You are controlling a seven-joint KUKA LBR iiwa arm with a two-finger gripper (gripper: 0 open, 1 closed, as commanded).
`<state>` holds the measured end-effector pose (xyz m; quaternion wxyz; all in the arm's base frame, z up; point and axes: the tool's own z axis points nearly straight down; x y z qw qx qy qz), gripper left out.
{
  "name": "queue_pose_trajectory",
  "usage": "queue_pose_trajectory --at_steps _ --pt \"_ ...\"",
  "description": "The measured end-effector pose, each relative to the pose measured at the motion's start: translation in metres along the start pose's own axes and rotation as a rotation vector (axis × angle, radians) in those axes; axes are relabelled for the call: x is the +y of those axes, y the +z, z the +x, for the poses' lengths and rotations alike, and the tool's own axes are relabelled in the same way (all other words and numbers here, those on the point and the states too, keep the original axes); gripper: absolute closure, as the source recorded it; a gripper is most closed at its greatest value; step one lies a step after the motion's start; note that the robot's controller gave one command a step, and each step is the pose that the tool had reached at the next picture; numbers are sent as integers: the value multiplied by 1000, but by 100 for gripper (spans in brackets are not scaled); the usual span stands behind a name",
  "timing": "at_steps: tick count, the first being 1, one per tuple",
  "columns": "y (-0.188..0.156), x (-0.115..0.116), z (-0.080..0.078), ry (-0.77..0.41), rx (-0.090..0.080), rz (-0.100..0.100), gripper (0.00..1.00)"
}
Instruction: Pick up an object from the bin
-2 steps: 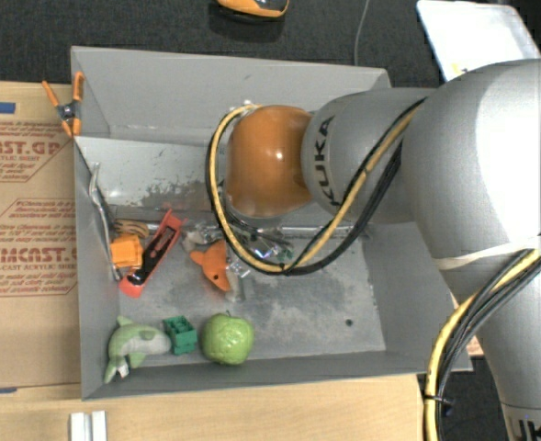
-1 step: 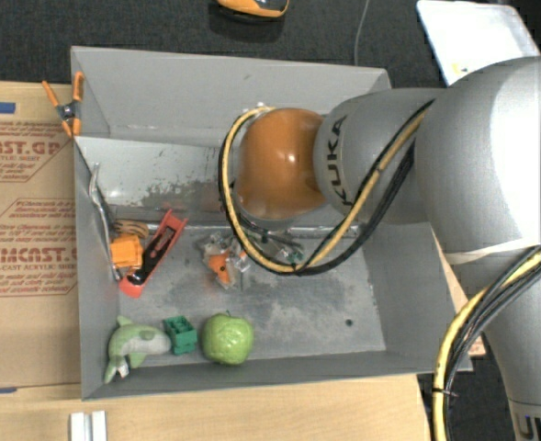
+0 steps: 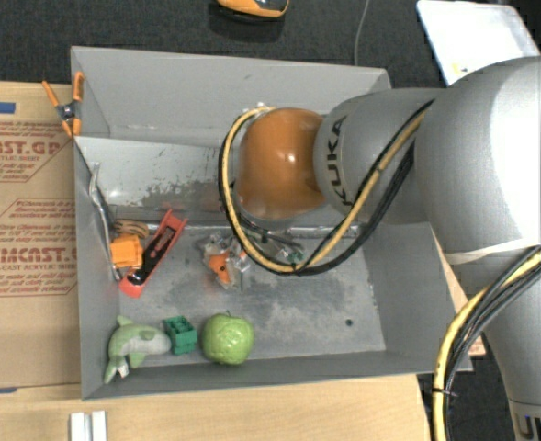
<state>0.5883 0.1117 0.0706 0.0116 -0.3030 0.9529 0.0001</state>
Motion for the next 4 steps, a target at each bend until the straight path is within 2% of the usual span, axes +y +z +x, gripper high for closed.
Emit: queue_pose_trajectory --at_steps 1,4 --pt "-22 1 0 0 3 -2 100" --pt "-126 2 -2 0 3 -3 100"
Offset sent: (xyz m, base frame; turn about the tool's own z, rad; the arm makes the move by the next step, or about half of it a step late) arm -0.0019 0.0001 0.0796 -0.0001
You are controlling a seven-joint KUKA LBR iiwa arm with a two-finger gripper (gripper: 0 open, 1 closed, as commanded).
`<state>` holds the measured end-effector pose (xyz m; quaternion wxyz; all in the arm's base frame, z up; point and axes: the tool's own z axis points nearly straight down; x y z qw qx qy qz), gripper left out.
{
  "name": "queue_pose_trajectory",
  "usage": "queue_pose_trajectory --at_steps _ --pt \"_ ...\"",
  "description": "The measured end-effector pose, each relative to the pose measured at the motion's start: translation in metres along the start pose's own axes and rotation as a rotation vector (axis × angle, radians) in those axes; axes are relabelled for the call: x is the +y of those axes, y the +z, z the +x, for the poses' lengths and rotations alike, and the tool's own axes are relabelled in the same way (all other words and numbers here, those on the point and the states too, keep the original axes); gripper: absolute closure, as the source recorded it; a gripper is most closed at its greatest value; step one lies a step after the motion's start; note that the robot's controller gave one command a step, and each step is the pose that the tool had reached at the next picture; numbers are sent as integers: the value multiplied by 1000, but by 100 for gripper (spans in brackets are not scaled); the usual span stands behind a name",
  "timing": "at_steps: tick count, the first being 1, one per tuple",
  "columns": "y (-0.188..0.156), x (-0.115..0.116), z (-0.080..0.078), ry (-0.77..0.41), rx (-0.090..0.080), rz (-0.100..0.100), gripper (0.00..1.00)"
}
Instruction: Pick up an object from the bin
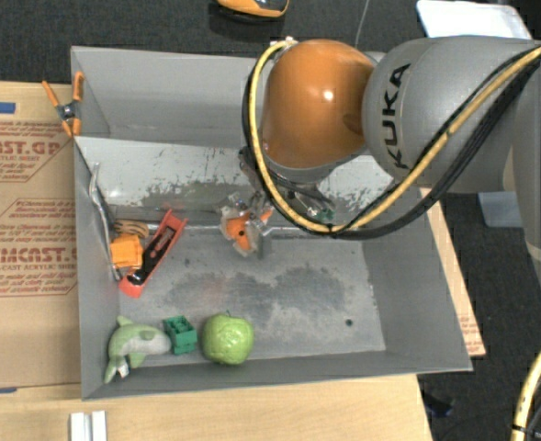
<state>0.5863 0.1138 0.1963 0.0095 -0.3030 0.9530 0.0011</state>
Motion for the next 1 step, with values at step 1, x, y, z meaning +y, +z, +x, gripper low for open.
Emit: queue_pose_trajectory --at_steps 1 --pt "-37 -1 -2 0 -5 3 100"
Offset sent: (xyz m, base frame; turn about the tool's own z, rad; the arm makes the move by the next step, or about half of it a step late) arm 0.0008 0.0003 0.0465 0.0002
